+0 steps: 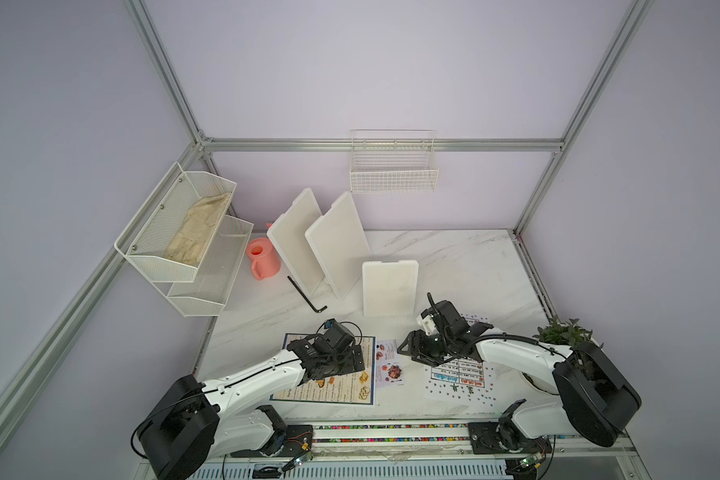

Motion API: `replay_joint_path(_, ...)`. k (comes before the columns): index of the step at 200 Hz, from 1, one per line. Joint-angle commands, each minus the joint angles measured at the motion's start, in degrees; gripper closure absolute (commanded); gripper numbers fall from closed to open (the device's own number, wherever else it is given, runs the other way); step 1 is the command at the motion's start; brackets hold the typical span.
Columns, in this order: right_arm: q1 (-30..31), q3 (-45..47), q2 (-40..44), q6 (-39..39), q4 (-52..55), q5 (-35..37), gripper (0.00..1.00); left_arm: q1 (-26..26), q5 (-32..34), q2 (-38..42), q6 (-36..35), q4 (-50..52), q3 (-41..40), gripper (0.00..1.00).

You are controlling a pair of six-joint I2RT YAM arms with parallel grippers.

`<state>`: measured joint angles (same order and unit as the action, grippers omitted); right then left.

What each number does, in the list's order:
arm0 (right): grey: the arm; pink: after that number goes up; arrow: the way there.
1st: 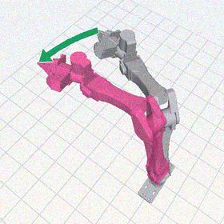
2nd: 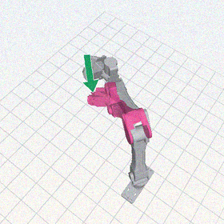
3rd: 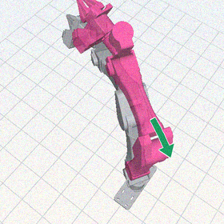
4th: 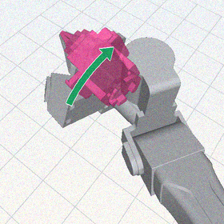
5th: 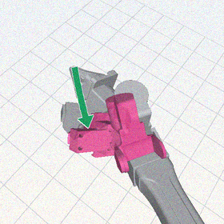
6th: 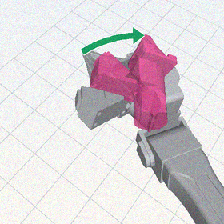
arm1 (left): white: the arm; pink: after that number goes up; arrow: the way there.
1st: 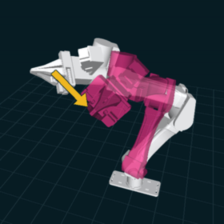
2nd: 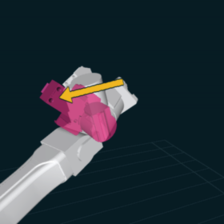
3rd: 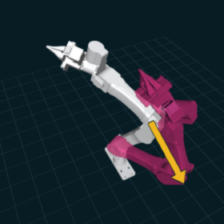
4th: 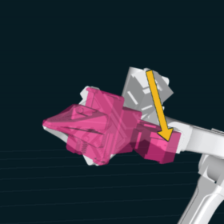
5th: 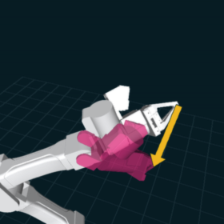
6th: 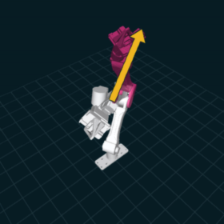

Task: Insert the menus into the narrow rack
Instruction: Pick up the menu from the center of the board.

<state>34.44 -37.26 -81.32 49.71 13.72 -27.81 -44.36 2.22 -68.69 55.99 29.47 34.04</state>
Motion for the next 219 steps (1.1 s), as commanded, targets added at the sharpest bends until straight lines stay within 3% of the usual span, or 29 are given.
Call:
replay_joint_path(1,0.54,0.11,-0.83,1.44,-0.49,1.64,0.36,0.24,1.04,-0.72,0.35,-0.03,-0.35,0.0)
replay_joint_path(156,2.65,2.33,-5.54,3.19,-3.95,3.25,0.37,0.16,-0.55,-3.29,1.67,-3.97,-4.83,0.0)
replay_joint_path(219,3.62,4.24,-8.27,4.03,-9.89,0.44,0.34,0.06,-1.72,-4.93,2.2,-6.43,-6.4,0.0)
